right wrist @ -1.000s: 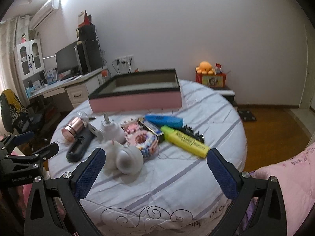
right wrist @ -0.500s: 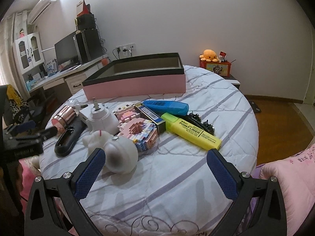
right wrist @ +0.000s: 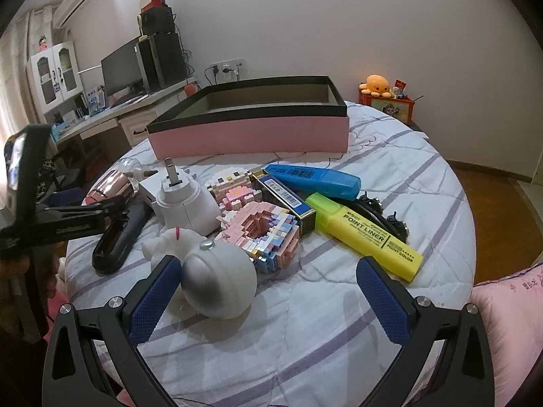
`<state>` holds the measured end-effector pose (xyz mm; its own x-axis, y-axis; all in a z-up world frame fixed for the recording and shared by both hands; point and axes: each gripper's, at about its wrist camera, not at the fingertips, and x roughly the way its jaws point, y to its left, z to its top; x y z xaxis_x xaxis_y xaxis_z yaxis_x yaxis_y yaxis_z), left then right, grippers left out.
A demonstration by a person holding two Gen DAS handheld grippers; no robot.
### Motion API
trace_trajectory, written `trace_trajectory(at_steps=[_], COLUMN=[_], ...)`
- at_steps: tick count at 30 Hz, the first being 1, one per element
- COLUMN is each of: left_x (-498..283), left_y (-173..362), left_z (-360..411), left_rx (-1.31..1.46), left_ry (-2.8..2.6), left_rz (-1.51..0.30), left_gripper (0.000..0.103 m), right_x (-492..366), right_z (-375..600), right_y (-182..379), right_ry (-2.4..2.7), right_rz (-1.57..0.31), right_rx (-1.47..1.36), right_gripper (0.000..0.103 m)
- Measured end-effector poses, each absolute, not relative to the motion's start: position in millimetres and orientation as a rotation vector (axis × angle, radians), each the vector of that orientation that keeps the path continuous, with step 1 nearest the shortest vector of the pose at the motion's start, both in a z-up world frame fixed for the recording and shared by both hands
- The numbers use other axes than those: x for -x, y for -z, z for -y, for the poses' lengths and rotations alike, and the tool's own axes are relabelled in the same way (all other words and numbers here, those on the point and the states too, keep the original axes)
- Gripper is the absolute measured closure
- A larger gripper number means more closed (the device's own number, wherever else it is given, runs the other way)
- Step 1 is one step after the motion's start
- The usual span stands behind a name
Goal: Organize rigid objects
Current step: 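Grasp the rose-gold cup with the left gripper while the right grasps the white astronaut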
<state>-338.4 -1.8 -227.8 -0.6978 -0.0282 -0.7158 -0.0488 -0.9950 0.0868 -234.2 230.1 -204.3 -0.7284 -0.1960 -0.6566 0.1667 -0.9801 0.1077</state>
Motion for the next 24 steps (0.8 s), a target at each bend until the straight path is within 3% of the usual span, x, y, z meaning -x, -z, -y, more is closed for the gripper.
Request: trace_trajectory(at_steps=[4, 5, 7, 8, 24], left_x=[348.3, 346.8, 340.7, 338.4, 289.8], left_y=[238.1, 237.8, 234.8, 233.0, 217.0], left_z=[16.9, 13.7, 6.8, 6.6, 15.9], left_rx=[1.250, 1.232, 1.168, 1.155, 1.126], left_ry=[-2.835, -2.833, -2.814, -2.806, -2.734], left_rz=[-0.018, -0.061, -0.123, -0.124, -0.118], left_gripper=[0.001, 0.008, 0.035, 0.056, 0.056], right_x=[235.4, 235.2, 234.6, 234.4, 218.8], right_z=[-230.3, -229.9, -228.2, -227.0, -207.9], right_y=[203.9, 204.2, 204.0, 203.6, 190.7], right_ry=[2.753, 2.753, 2.753, 2.751, 2.745], right_rz=[0.053, 0.055, 0.057, 0.054, 0.049], right_rx=[-1.052, -1.054, -1.053, -1.055, -1.003], right_gripper=[0.000, 0.000, 0.000, 0.000, 0.000])
